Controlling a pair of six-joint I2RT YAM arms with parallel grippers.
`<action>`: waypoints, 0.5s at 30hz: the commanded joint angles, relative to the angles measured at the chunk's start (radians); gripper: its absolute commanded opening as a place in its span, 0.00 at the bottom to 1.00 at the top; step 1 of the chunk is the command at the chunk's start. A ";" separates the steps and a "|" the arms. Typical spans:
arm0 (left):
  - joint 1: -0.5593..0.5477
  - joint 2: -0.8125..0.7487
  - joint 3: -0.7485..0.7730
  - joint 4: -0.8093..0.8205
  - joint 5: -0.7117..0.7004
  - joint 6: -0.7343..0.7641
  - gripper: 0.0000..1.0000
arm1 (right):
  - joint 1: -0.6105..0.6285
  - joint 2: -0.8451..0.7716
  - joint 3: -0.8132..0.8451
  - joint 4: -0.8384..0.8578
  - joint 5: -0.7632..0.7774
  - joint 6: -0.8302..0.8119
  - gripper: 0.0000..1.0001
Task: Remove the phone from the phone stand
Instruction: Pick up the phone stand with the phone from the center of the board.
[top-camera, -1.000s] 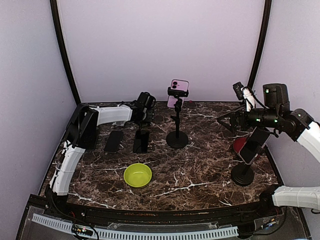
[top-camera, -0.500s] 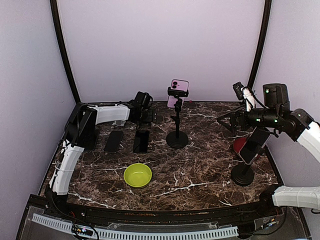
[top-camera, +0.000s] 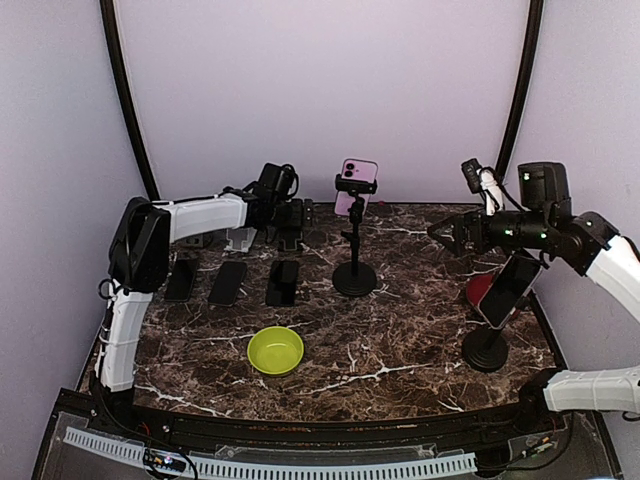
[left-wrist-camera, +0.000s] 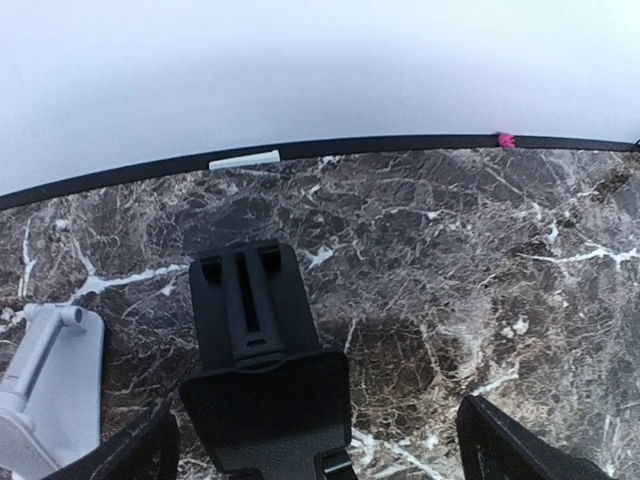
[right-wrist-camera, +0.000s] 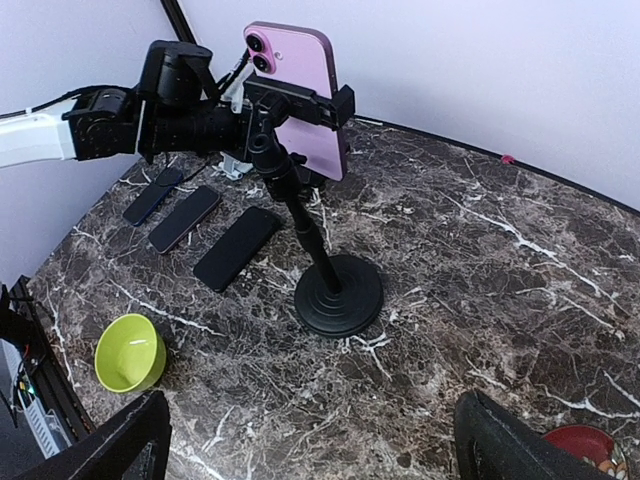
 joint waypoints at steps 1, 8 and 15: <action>-0.002 -0.154 -0.077 0.057 -0.010 0.028 0.99 | 0.010 0.017 0.056 0.090 0.007 0.063 0.99; -0.004 -0.283 -0.211 0.140 -0.028 0.061 0.99 | 0.080 0.075 0.104 0.109 0.082 0.098 0.97; -0.004 -0.462 -0.444 0.304 0.024 0.058 0.99 | 0.170 0.161 0.172 0.128 0.204 0.139 0.94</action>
